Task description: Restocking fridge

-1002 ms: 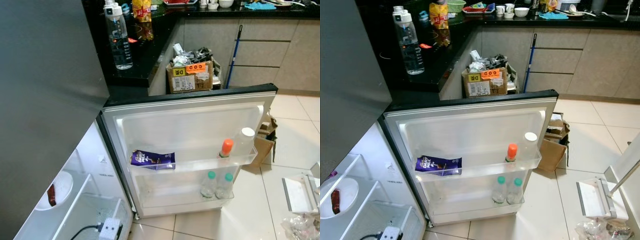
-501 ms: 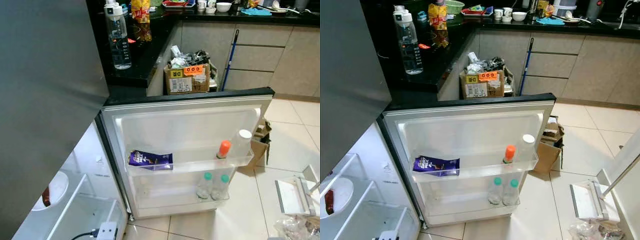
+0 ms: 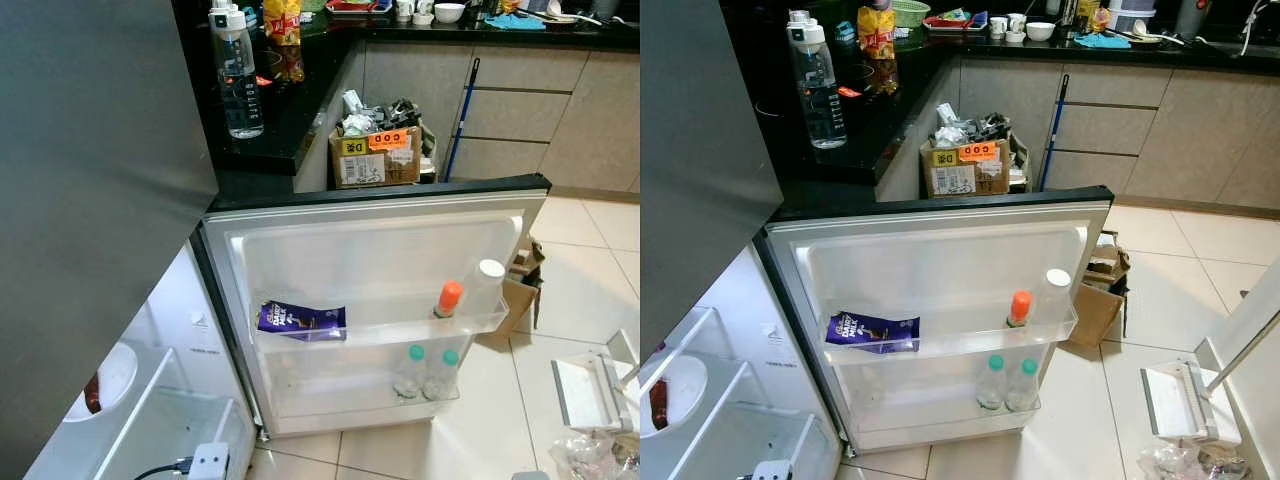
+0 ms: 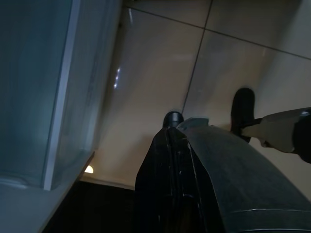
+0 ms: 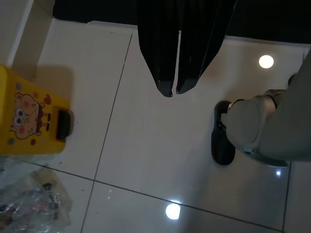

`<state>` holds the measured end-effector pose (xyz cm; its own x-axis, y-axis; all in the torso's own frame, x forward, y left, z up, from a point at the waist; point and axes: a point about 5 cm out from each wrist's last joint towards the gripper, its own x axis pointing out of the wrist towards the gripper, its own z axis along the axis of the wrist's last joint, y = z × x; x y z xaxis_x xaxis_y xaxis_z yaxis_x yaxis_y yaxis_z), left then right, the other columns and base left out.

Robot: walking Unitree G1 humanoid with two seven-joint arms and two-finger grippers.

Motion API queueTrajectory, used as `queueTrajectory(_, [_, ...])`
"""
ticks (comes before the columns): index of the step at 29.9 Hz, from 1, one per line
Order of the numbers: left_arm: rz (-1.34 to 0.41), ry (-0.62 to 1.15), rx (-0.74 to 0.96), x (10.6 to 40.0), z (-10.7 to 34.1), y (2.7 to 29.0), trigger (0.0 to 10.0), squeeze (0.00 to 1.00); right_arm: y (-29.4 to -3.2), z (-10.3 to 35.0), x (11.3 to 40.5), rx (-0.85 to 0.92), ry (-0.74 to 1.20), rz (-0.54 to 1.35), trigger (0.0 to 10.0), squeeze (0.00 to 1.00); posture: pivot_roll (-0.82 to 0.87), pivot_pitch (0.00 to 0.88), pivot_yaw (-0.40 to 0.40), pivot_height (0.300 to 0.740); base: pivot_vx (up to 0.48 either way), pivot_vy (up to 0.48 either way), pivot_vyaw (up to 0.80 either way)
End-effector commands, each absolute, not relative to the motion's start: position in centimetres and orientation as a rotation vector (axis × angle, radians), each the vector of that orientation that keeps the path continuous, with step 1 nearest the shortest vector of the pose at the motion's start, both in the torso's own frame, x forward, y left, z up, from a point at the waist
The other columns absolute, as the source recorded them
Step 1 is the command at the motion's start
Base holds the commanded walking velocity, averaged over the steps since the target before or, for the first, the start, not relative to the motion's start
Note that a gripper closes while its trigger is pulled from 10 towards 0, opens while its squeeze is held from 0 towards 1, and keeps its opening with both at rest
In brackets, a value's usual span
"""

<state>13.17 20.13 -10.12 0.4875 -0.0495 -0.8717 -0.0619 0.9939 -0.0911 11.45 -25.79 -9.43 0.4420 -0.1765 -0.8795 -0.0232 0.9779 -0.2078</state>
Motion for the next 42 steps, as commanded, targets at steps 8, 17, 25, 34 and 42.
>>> queueTrajectory(8, [-0.018, 1.123, -0.053, 12.2, -10.5, 20.2, 10.0, 0.0, -26.5, -8.6, 13.4, -0.175, 1.06, -0.163, 10.0, 0.0, -0.04, 0.0, -0.031, 0.74, 0.0, 0.0, 0.0])
queueTrajectory(17, [-0.042, 1.131, -0.016, 12.3, -10.3, 20.9, 10.0, 0.0, -25.8, -9.3, 12.2, -0.129, 1.095, -0.192, 10.0, 0.0, 0.0, 0.0, 0.003, 0.74, 0.0, 0.0, 0.0])
queueTrajectory(25, [-0.01, 1.076, -0.06, 13.9, -9.9, 20.4, 10.0, 0.0, -25.8, -9.3, 12.2, -0.109, 1.098, -0.235, 10.0, 0.0, -0.03, 0.0, 0.022, 0.74, 0.0, 0.0, 0.0])
queueTrajectory(34, [-0.051, 1.092, -0.052, 13.7, -10.1, 19.7, 10.0, 0.0, -27.0, -8.9, 12.4, -0.143, 1.099, -0.253, 10.0, 0.0, -0.04, 0.0, 0.031, 0.74, 0.0, 0.0, 0.0])
queueTrajectory(42, [-0.025, 1.113, -0.075, 12.8, -10.4, 19.7, 10.0, 0.0, -27.5, -8.7, 12.5, -0.14, 1.093, -0.276, 10.0, 0.0, -0.01, 0.0, 0.036, 0.74, 0.0, 0.0, 0.0])
